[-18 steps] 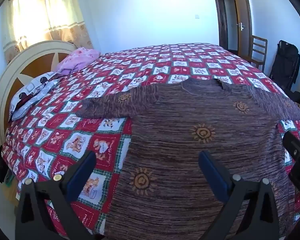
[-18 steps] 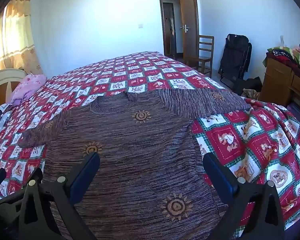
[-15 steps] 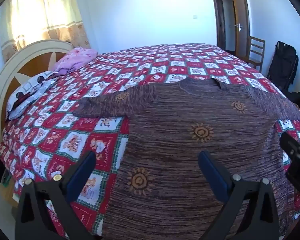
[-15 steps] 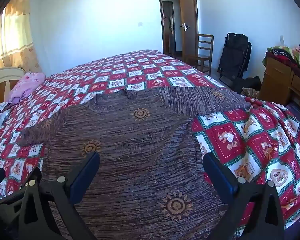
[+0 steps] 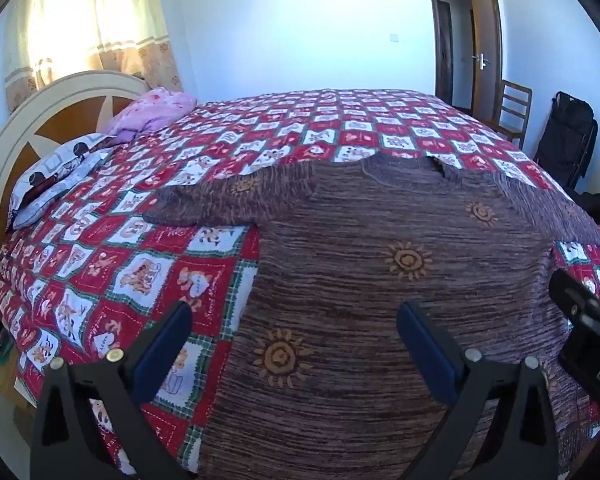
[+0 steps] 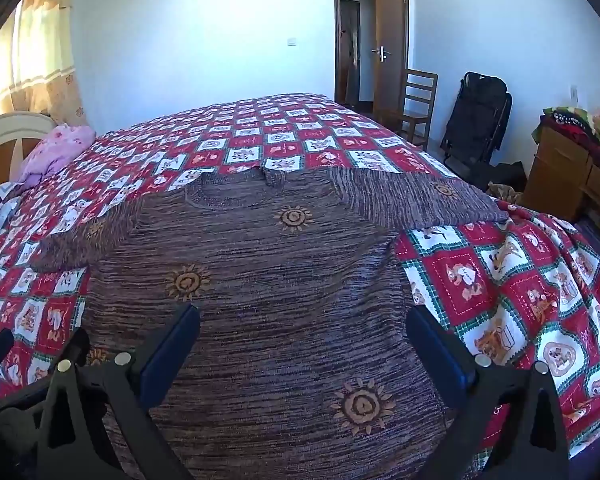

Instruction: Fold small clothes

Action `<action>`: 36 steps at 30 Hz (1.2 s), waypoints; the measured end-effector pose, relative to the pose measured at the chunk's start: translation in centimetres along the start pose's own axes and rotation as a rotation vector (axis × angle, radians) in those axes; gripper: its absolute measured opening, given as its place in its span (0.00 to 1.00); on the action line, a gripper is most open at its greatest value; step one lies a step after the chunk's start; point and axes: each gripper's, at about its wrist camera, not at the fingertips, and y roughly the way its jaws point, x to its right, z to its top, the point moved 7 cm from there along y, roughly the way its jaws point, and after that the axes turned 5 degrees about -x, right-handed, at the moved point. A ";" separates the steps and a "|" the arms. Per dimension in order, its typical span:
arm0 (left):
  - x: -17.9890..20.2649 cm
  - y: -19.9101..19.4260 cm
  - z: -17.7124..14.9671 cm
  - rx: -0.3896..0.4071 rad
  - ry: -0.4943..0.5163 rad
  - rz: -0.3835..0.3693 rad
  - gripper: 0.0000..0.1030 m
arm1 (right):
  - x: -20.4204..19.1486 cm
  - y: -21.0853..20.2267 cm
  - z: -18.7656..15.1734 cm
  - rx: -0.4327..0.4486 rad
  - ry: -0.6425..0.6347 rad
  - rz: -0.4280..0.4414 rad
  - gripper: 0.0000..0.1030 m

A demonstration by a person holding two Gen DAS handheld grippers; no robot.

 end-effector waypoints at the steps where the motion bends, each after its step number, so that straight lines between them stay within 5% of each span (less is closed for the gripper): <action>1: -0.1 0.0 0.1 0.001 0.000 -0.002 1.00 | -0.1 -0.1 0.0 -0.003 -0.002 0.000 0.99; 36: -0.4 0.0 -0.3 0.004 -0.012 -0.011 1.00 | -0.2 0.6 -0.4 -0.033 0.005 0.023 0.99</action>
